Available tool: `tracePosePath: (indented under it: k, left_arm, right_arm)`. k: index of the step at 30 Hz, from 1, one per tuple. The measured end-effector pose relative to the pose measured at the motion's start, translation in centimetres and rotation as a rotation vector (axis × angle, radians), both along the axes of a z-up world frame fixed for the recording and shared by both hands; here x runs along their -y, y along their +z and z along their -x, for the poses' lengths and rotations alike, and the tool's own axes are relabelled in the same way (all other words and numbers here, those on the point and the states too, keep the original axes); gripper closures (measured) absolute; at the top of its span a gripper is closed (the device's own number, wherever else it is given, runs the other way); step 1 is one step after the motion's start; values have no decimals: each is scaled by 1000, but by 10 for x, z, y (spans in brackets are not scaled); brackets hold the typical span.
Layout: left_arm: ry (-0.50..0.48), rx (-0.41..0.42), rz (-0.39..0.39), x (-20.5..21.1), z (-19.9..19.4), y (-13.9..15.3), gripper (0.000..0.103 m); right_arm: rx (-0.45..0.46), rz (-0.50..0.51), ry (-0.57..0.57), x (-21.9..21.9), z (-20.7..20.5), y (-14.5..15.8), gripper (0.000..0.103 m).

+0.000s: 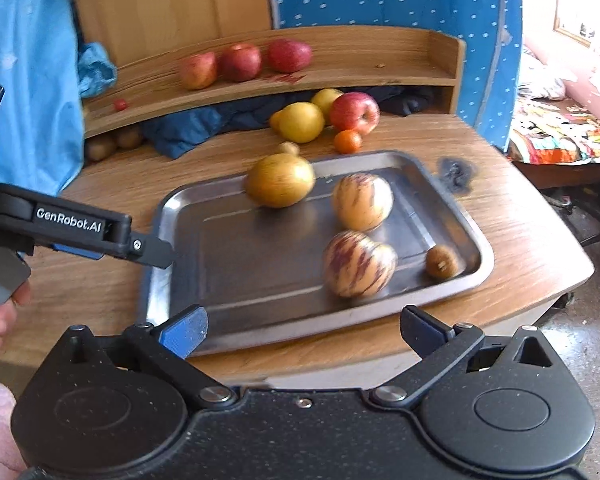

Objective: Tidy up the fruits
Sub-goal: 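Lower the pear onto the tray with the left tool while the right tool releases the pepino beside it, then move both tools from the tray back toward the remaining fruits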

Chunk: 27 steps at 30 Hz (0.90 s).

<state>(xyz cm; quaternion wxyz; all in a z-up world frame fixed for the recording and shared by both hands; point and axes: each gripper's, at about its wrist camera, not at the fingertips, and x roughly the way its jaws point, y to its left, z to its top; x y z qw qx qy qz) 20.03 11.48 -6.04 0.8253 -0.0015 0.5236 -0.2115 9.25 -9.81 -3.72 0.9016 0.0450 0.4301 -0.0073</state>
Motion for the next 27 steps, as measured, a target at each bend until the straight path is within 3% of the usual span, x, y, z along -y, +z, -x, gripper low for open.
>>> tracePosePath:
  k: [8,13,20,27]
  left_arm:
    - [123,-42,-34,-56,31,2,1]
    - [213,-19,-42,-87,38,12,1]
    - [235,11,-56,-96,23,17,1]
    - [235,22,-40,-80,-23,18,1]
  right_arm:
    - [18,-57,77,-33,18,2,1]
    - [59,-81,126,-51,14,12,1]
    - [100,-89,186,-60,-4,18,1]
    - [146,-43,222,-49,-36,26,1]
